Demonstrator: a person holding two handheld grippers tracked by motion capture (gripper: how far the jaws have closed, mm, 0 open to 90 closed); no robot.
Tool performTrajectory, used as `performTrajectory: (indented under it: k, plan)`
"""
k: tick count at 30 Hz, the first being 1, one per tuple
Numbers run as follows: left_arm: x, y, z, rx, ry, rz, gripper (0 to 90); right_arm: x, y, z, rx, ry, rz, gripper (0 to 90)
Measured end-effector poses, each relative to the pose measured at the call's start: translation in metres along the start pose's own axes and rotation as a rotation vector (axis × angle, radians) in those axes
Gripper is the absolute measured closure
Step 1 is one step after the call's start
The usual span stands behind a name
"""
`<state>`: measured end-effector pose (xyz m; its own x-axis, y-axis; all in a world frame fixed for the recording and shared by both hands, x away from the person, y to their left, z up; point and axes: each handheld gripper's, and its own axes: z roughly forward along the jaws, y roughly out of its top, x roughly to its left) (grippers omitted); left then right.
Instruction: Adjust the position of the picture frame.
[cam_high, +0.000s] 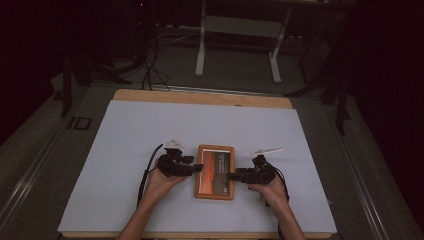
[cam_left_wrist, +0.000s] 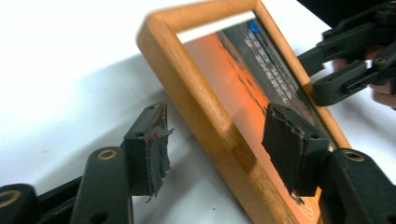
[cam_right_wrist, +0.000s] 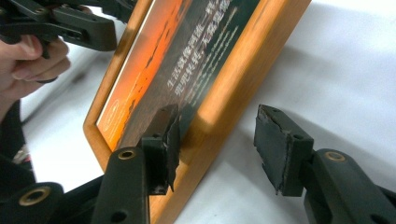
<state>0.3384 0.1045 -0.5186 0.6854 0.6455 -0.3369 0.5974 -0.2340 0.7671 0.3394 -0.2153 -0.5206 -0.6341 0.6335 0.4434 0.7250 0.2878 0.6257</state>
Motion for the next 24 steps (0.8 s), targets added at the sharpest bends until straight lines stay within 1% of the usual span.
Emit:
performTrajectory:
  k: [3, 5, 7, 9, 10, 12, 17, 22, 24]
  plan:
    - [-0.003, 0.001, -0.007, -0.032, 0.041, 0.019, 39.9, 0.002, 0.000, -0.003, -0.015, -0.019, -0.033, 47.9]
    - [-0.004, 0.001, -0.012, -0.052, 0.066, 0.039, 39.8, 0.003, 0.000, -0.004, -0.025, -0.036, -0.046, 48.0]
    - [-0.004, 0.000, -0.016, -0.076, 0.084, 0.042, 39.9, 0.004, 0.000, -0.004, -0.031, -0.053, -0.063, 47.4]
    - [-0.004, -0.001, -0.017, -0.086, 0.088, 0.037, 40.1, 0.004, 0.000, -0.004, -0.032, -0.058, -0.071, 47.2]
    - [-0.003, -0.002, -0.021, -0.104, 0.098, 0.025, 40.3, 0.005, 0.000, -0.004, -0.039, -0.067, -0.090, 47.0]
    - [-0.004, -0.003, -0.024, -0.122, 0.110, 0.029, 40.8, 0.007, 0.001, -0.005, -0.054, -0.077, -0.104, 46.7]
    - [-0.009, -0.002, -0.031, -0.154, 0.138, 0.057, 41.4, 0.009, 0.004, -0.008, -0.082, -0.098, -0.132, 46.4]
    - [-0.015, -0.001, -0.037, -0.192, 0.165, 0.067, 41.7, 0.011, 0.003, -0.012, -0.090, -0.125, -0.152, 45.6]
    - [-0.016, -0.001, -0.040, -0.210, 0.165, 0.067, 42.4, 0.012, 0.004, -0.014, -0.095, -0.139, -0.167, 45.3]
